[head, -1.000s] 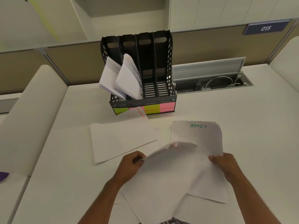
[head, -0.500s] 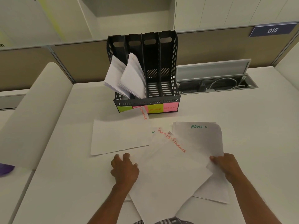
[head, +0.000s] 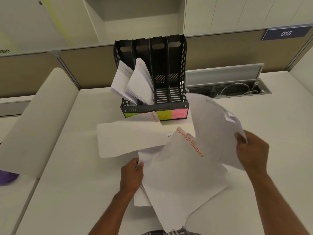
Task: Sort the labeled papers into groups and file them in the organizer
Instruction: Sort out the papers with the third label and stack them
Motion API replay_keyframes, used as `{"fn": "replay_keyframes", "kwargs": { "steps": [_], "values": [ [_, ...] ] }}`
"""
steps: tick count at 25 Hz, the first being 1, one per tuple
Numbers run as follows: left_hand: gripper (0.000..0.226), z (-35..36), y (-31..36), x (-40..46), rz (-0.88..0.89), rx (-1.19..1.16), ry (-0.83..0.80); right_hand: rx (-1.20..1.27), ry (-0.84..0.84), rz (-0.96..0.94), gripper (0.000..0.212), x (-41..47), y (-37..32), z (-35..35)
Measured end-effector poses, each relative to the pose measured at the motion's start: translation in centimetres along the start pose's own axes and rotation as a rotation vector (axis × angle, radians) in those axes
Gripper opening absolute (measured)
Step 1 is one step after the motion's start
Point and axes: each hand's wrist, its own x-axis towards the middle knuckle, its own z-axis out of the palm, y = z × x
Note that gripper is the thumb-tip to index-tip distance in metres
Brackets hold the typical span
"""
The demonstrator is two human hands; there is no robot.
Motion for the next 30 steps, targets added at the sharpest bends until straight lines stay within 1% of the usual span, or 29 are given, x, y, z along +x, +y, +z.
{"fn": "replay_keyframes", "kwargs": {
  "steps": [1,3,4,5,6,7,8,9,10,11,12,13,15,16,18,22,24,27,29,30],
  "values": [
    [0.022,0.0,0.1,-0.1,0.035,-0.014,-0.003,0.011,0.059,-0.093,0.017,0.5,-1.2,-0.6],
    [0.018,0.0,0.5,-0.1,0.028,-0.061,0.003,0.037,0.17,-0.248,0.012,1.3,-3.6,-1.8],
    [0.018,-0.1,0.6,0.0,-0.03,-0.113,0.007,0.073,0.205,-0.293,0.016,1.6,-4.6,-2.3],
    [0.019,-0.4,0.8,0.3,-0.106,-0.187,0.01,0.139,0.209,-0.299,0.025,2.0,-5.2,-2.8],
    [0.019,-0.7,1.0,0.7,-0.179,-0.237,0.018,0.235,0.176,-0.241,0.034,2.5,-5.6,-3.0],
    [0.018,-1.2,1.2,1.0,-0.217,-0.252,0.028,0.33,0.132,-0.136,0.036,2.9,-5.7,-2.8],
    [0.018,-1.7,1.4,1.4,-0.21,-0.221,0.037,0.437,0.064,-0.01,0.032,3.0,-5.8,-2.3],
    [0.018,-2.3,1.5,1.7,-0.174,-0.162,0.039,0.526,-0.02,0.112,0.022,3.0,-5.3,-1.3],
    [0.018,-2.9,1.6,2.0,-0.129,-0.087,0.038,0.569,-0.132,0.227,0.009,2.4,-4.3,0.3],
    [0.019,-3.4,1.8,2.1,-0.092,-0.01,0.039,0.581,-0.26,0.327,0.005,1.3,-3.3,2.0],
    [0.019,-3.7,1.9,2.3,-0.072,0.045,0.038,0.576,-0.38,0.428,0.017,-0.3,-2.1,3.8],
    [0.019,-4.0,2.0,2.5,-0.078,0.076,0.029,0.563,-0.48,0.521,0.025,-2.3,-0.8,5.5],
    [0.02,-4.5,2.1,2.7,-0.147,0.079,-0.009,0.507,-0.581,0.652,0.029,-6.3,1.6,8.2],
    [0.021,-4.7,2.1,2.6,-0.193,0.055,-0.031,0.466,-0.589,0.685,0.028,-7.9,2.3,9.1],
    [0.021,-5.7,2.2,2.5,-0.287,-0.021,-0.071,0.382,-0.58,0.671,0.027,-9.3,3.5,10.2],
    [0.014,-9.6,3.4,2.2,-0.392,-0.159,-0.159,0.356,-0.582,0.659,0.025,-8.8,3.6,10.3],
    [0.013,-12.2,4.3,2.1,-0.383,-0.186,-0.211,0.359,-0.579,0.666,0.025,-8.6,3.7,10.4],
    [0.013,-16.7,5.3,1.8,-0.309,-0.24,-0.293,0.354,-0.574,0.667,0.028,-8.8,3.9,10.7],
    [0.013,-19.6,6.0,1.2,-0.249,-0.359,-0.358,0.354,-0.565,0.664,0.028,-8.8,4.0,10.9],
    [0.017,-20.9,6.3,1.0,-0.215,-0.427,-0.377,0.358,-0.562,0.658,0.027,-8.9,4.0,10.9]
  ]
}}
